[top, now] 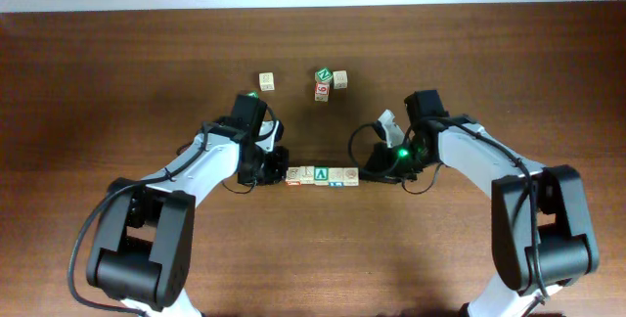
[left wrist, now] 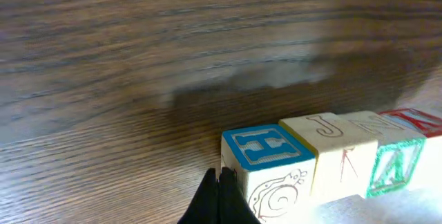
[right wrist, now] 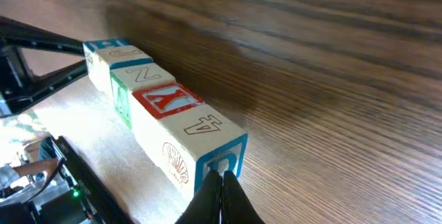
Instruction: Rotate 5 blocks
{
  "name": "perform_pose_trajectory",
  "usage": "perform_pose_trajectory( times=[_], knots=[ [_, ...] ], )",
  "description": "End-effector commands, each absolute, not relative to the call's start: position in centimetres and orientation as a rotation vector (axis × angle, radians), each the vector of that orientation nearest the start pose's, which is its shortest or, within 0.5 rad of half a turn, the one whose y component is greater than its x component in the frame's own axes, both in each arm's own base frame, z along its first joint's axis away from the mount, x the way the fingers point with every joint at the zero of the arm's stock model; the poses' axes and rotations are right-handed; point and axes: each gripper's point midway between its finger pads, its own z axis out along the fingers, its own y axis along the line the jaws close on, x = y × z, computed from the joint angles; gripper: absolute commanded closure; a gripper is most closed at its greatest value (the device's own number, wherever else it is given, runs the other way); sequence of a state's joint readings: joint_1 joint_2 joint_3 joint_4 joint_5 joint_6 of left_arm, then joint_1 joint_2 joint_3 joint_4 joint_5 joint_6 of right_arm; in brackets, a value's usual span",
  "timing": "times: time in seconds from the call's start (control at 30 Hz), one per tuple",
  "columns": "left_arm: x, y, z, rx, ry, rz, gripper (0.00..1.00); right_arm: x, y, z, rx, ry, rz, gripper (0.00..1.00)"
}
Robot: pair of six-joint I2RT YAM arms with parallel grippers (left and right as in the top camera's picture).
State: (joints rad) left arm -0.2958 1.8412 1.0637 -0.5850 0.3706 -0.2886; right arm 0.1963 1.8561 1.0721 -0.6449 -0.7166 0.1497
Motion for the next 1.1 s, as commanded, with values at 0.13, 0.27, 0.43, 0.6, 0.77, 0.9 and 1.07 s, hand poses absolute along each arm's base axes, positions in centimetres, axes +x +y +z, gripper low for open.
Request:
perform_pose_trajectory(
  times=[0.13,0.27,0.43,0.6,0.77,0.9,1.07],
  knots=[
    [31.1,-18.5,1.2,0.104,2.994,-0.777,1.0,30.7,22.0,7.0,-0.334,2.834,1.273,0.96],
    [31.1,-18.5,1.2,0.104,2.994,-0.777,1.0,30.6,23.1,7.9,-0.383,2.825,1.276,0.95],
    [31.1,-18.5,1.2,0.104,2.994,-0.777,1.0,30.3,24.5,8.7,-0.447,2.813,1.281,0.96],
    [31.1,-18.5,1.2,0.104,2.994,-0.777,1.0,29.9,25.7,9.2,-0.478,2.812,1.29,0.96],
    [31.1,-18.5,1.2,0.104,2.995,-0.777,1.0,29.3,26.4,9.2,-0.508,2.814,1.295,0.96],
    [31.1,-18.5,1.2,0.104,2.995,-0.777,1.0,29.1,27.0,9.5,-0.526,2.81,1.298,0.96],
    [31.1,-18.5,1.2,0.104,2.994,-0.777,1.0,29.4,28.3,10.9,-0.579,2.774,1.303,0.96]
  ],
)
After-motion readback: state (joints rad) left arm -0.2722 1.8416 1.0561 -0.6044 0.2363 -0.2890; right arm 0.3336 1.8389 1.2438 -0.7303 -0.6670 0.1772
